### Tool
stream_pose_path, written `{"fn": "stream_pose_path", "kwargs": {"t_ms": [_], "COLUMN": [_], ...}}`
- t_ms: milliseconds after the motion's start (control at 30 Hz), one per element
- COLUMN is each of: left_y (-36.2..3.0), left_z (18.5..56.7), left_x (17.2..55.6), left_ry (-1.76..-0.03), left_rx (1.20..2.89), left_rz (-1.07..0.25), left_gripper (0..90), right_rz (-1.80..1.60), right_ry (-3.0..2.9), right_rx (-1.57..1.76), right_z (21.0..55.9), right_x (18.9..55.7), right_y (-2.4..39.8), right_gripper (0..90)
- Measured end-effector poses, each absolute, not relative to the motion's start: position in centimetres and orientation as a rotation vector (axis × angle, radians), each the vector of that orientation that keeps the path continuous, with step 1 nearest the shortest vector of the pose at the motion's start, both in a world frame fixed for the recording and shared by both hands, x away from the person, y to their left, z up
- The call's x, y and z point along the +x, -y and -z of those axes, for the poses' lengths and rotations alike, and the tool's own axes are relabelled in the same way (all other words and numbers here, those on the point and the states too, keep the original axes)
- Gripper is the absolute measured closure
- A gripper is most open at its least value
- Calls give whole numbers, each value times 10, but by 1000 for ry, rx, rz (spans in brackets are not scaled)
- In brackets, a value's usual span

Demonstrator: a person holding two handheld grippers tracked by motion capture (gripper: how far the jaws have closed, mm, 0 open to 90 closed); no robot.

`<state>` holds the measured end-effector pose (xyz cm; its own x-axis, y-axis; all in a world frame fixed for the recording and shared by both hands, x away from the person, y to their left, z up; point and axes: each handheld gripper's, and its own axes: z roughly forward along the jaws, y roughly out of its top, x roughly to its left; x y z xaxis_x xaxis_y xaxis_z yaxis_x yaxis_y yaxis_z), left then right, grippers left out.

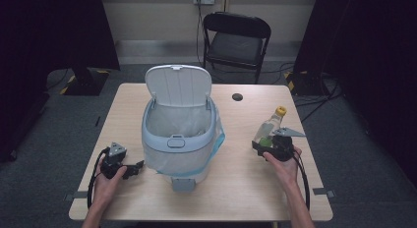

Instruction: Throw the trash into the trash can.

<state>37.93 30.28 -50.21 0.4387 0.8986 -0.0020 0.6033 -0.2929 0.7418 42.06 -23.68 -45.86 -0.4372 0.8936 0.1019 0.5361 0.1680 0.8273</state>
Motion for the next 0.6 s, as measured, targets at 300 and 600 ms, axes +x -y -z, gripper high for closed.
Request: {"fn": "stream_pose_path", "kwargs": {"t_ms": [300, 600], "left_y": [-303, -303], "left_z": [502, 502], "left_x": [379, 379], "left_ry": [-1258, -1258], "left_rx": [2017, 2017], "left_rz": [-558, -558], "left_gripper": [153, 153], "right_rz": [-1211, -1253], "right_ry": [-2045, -2019], "right_rx": [1307, 1283], "right_z": [448, 437], "right_x": [415, 409], "right_y": [237, 231], "right_gripper": [274, 274]}}
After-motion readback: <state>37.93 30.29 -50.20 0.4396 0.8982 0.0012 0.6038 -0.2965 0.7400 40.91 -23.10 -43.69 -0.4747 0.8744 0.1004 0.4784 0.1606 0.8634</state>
